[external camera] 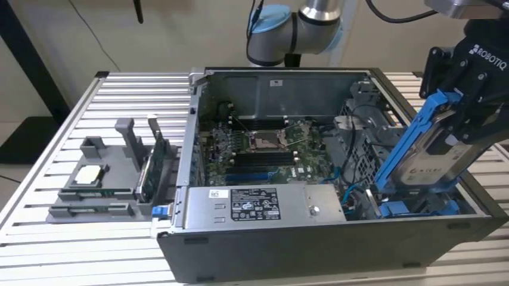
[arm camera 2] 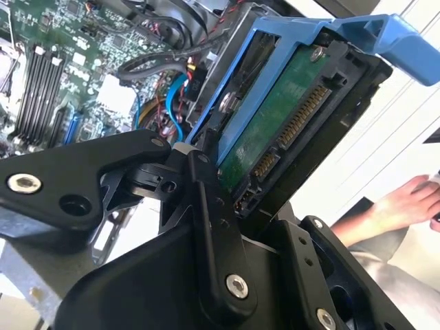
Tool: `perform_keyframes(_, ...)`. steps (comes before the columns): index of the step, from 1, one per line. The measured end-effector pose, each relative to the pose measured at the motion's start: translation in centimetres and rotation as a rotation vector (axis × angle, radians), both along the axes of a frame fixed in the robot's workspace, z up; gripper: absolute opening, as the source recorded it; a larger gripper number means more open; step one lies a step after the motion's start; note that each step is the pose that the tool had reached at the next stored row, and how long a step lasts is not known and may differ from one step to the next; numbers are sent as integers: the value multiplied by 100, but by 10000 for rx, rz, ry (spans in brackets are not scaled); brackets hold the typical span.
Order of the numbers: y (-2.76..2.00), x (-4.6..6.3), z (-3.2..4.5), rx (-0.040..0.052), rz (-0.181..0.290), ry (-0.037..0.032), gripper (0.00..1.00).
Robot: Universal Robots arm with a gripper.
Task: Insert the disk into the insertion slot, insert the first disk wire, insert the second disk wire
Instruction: 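Insert the disk into the insertion slot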
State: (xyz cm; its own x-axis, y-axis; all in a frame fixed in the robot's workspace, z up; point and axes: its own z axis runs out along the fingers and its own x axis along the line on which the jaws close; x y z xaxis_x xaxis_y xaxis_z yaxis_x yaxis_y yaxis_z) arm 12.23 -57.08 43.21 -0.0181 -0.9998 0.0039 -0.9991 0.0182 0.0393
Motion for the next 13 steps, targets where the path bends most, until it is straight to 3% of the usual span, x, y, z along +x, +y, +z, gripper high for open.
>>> perform_keyframes(13,0,2,-119,67,-3,0,33)
